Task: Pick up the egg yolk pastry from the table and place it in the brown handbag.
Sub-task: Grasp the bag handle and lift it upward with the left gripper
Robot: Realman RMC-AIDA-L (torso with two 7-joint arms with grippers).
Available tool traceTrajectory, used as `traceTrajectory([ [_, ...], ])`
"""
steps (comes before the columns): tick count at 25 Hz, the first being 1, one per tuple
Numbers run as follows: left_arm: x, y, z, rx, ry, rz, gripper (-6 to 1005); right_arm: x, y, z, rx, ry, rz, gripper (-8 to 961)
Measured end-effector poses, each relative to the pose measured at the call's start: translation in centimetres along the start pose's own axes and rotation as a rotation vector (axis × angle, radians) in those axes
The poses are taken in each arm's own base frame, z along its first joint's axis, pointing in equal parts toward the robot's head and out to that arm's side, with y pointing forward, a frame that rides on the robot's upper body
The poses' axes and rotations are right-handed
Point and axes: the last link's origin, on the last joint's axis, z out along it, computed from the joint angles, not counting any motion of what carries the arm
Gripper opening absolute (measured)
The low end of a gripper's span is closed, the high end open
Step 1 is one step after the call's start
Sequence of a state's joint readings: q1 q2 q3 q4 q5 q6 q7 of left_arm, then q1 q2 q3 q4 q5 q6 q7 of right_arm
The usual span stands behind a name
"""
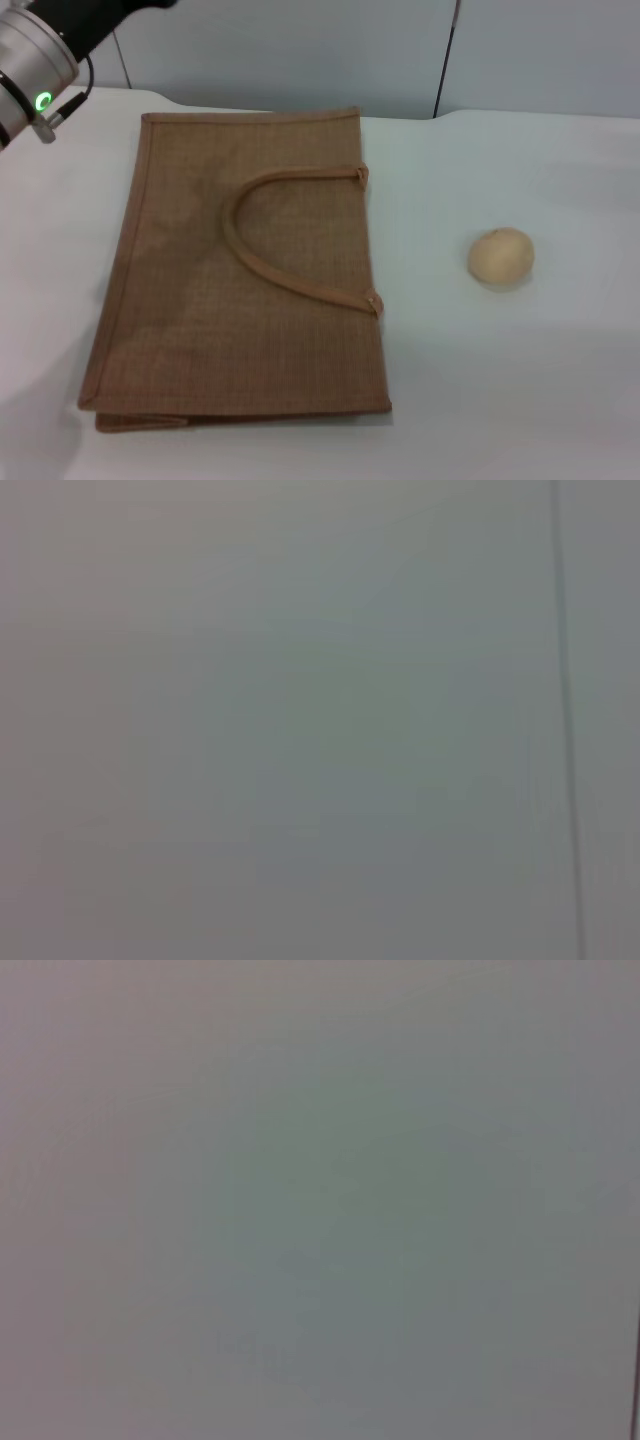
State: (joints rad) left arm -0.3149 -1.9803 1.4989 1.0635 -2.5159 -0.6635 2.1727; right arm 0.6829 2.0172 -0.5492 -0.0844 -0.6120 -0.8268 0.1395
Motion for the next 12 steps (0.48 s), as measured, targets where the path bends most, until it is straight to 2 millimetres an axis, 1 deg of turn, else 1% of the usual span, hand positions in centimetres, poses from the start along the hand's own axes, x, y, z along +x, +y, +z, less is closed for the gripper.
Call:
traceTrajectory([
  [4,-0.1,0.3,0.5,-0.042,-0.051,0.019,857,0.0,0.0,0.0,0.000,0.000,0.000,859],
  [12,-0.6,-0.2,1.4,-0.055,-0.196,0.039,856,0.3,0.0,0.0,0.002,0.021,0.000,858],
])
